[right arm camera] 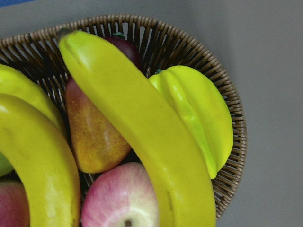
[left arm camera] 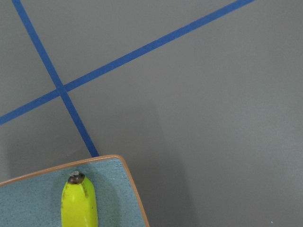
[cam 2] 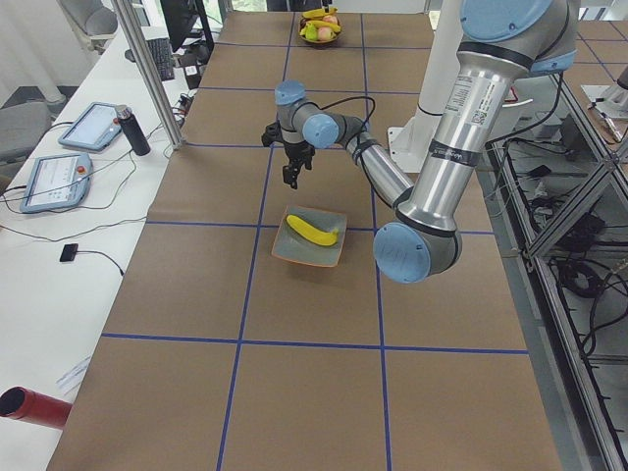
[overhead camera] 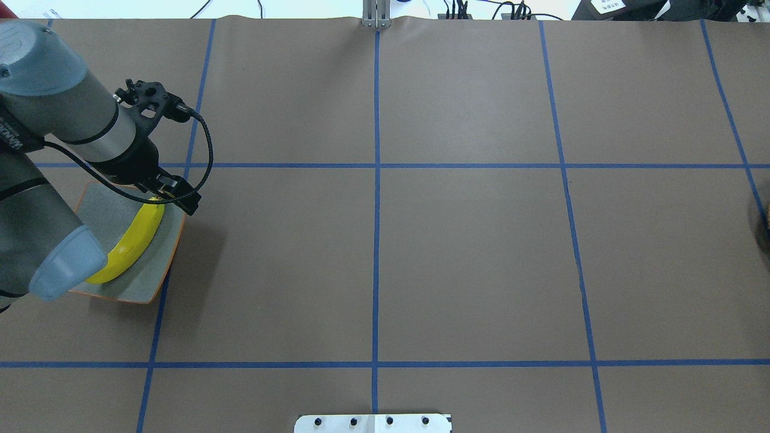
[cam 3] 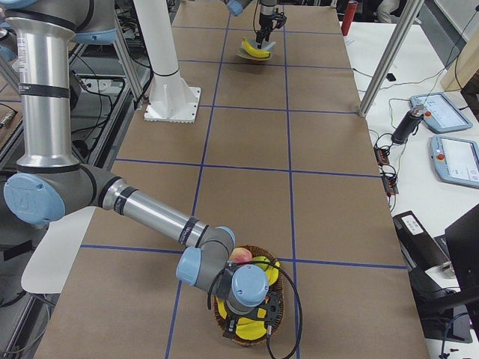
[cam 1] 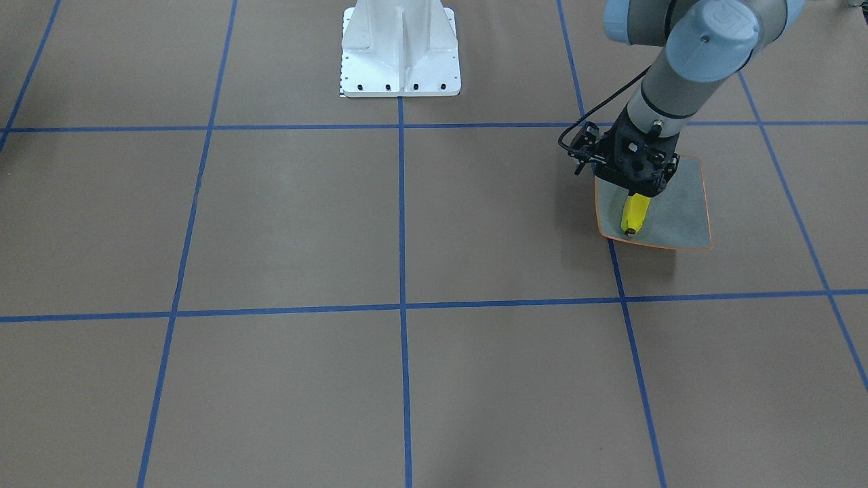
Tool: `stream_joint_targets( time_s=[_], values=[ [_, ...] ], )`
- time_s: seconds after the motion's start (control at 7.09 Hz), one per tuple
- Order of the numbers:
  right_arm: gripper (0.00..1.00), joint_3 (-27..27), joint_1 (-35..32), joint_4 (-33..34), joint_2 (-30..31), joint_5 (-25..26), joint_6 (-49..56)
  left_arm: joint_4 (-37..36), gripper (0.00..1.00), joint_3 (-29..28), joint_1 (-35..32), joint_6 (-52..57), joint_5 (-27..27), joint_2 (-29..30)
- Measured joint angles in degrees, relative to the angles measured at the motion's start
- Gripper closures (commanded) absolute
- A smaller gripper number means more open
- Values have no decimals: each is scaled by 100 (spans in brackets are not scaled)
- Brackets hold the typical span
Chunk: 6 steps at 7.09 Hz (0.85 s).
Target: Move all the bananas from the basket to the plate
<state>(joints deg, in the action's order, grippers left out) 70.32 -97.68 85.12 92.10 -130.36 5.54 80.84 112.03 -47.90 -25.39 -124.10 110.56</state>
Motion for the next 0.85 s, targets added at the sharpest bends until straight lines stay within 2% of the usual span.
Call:
stream_joint_targets(
  time_s=[0.85],
  values=[
    [4, -387, -5, -65, -238, 99, -9, -7, 0, -5, 6, -10, 0, 103]
  ],
)
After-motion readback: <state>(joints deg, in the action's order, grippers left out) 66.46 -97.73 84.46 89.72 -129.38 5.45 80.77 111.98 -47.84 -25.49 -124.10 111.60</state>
